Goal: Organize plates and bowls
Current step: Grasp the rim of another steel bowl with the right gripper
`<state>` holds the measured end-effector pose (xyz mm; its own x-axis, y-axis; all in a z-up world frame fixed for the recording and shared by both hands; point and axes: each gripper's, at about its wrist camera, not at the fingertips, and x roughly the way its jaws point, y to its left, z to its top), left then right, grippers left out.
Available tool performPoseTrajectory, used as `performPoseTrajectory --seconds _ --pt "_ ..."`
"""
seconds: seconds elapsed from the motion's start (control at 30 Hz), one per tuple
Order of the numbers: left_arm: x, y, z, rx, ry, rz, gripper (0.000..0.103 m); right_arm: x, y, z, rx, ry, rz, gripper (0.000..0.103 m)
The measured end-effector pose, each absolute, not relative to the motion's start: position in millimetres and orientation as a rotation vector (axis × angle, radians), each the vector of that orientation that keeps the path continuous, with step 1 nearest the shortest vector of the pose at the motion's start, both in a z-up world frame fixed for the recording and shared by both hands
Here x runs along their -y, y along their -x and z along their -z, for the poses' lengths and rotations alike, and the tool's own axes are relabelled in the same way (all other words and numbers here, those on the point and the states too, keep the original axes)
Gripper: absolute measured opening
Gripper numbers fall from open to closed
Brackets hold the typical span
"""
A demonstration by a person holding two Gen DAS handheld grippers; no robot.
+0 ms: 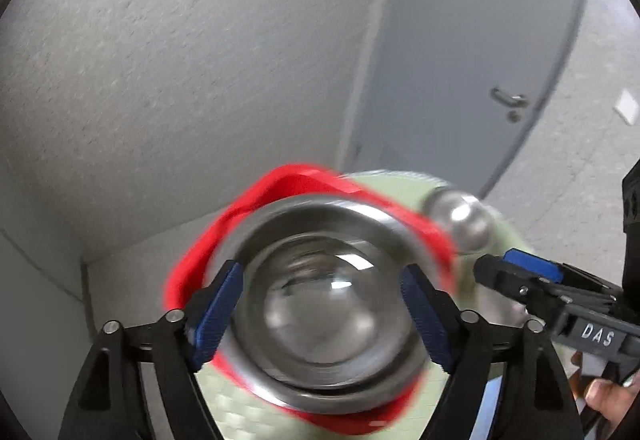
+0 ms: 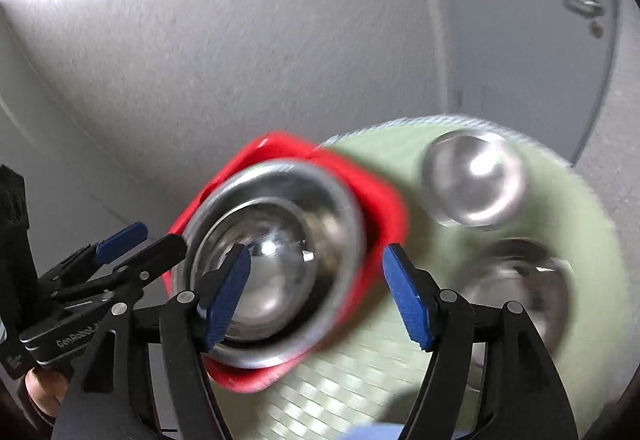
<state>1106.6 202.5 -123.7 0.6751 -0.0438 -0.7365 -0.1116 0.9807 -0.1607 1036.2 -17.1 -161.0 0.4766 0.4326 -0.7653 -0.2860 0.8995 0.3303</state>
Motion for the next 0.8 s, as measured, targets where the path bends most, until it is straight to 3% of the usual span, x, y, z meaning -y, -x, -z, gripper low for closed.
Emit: performPoseTrajectory --seconds 0.2,0.67,0.73,0.8 --pt "-115.3 -1114.2 118.7 -0.843 0.149 0.108 0.085 113.8 -1020.3 144.7 -0.936 -0.177 -0.259 0.079" --pt "-22.2 -1171.4 187.8 -1.057 0.143 0.018 0.083 170.8 -1053.5 247.9 -1.173 -0.263 -0.352 0.077" --pt "-20.1 -1179.4 203.2 -1.101 0.149 0.009 0.077 169.7 -1056.6 261.4 -1.203 -0.276 -0.383 0.071" --pt "-16.7 -1188.8 219.6 -1.153 0.148 0.012 0.054 169.6 -1058.0 271.9 -1.226 -0.287 -0.407 0.062"
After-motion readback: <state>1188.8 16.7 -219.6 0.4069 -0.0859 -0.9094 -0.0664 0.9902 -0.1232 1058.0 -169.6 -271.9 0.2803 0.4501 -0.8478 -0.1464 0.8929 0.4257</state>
